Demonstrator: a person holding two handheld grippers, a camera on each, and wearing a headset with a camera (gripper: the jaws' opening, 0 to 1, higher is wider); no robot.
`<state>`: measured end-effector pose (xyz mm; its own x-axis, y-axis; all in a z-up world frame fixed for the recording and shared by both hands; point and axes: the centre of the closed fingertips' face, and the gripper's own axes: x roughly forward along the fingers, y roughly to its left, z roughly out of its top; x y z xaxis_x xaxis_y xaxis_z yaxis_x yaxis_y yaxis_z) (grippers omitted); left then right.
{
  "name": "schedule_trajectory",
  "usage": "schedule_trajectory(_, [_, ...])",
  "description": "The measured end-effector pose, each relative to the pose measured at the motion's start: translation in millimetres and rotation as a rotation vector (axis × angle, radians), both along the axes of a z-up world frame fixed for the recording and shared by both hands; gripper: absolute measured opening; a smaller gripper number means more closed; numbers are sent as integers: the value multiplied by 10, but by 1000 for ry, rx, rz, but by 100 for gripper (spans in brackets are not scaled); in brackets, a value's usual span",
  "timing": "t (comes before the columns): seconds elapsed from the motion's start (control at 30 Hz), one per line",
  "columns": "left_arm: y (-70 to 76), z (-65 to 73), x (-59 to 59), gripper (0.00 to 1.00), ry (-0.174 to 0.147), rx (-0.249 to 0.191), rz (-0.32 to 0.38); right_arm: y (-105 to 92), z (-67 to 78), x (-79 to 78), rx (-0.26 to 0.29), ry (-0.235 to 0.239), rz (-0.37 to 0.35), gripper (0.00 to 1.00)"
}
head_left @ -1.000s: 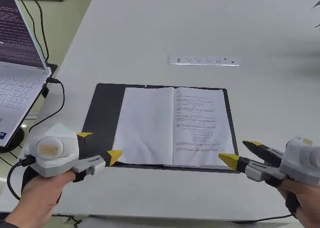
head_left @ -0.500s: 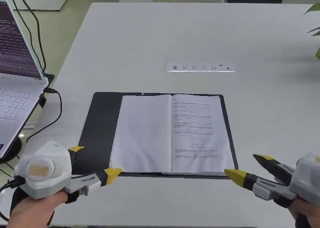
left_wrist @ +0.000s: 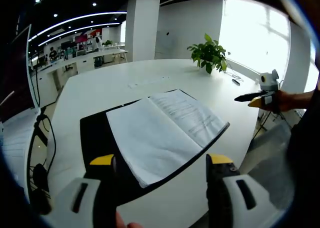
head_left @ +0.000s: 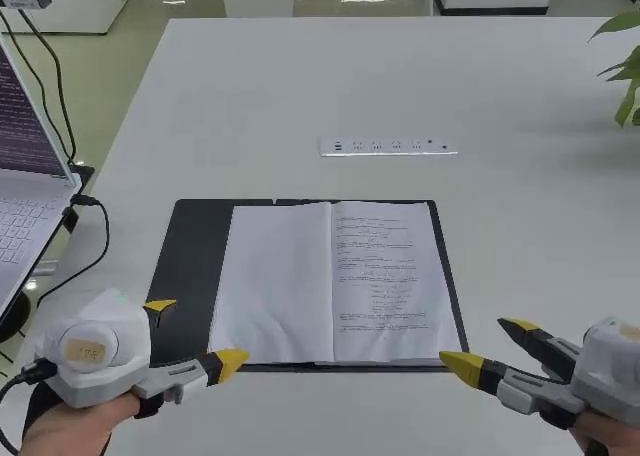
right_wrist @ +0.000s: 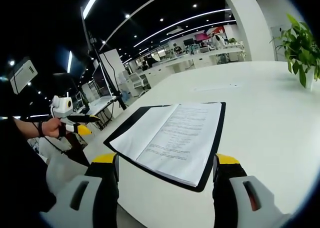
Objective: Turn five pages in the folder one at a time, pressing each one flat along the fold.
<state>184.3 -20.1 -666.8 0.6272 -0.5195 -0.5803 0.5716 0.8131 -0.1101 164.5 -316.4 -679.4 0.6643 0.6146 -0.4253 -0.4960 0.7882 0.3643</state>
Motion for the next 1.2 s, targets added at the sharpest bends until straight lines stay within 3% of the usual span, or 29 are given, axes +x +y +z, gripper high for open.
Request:
schedule_trajectory(0.3, [-406, 21, 194, 72, -24, -10, -83, -86, 36, -9, -3, 0, -18, 76])
schedule_trajectory(0.43, [-646, 51, 266, 72, -40, -40, -118, -121, 28, -22, -14, -3, -19, 77])
schedule_trajectory(0.63, [-1082, -19, 195, 70, -23, -47, -218, -149, 11, -59, -17, 5, -24, 77])
schedule_trajectory(0.8, [-1311, -93, 266, 74, -23, -56, -260, -170, 18, -78, -14, 7, -26, 79])
schedule_trajectory(0.87, [-1406, -115, 301, 73, -16, -56, -276, -176, 22, -92, -16, 6, -23, 79])
schedule_trajectory(0.97, [-1538, -199, 345, 72, 24, -54, -292, -183, 18, -119, -12, 8, -27, 80])
schedule_trajectory(1.2, [-1851, -290, 426, 69, 33, -62, -329, -195, -15, -176, -7, 17, -33, 80])
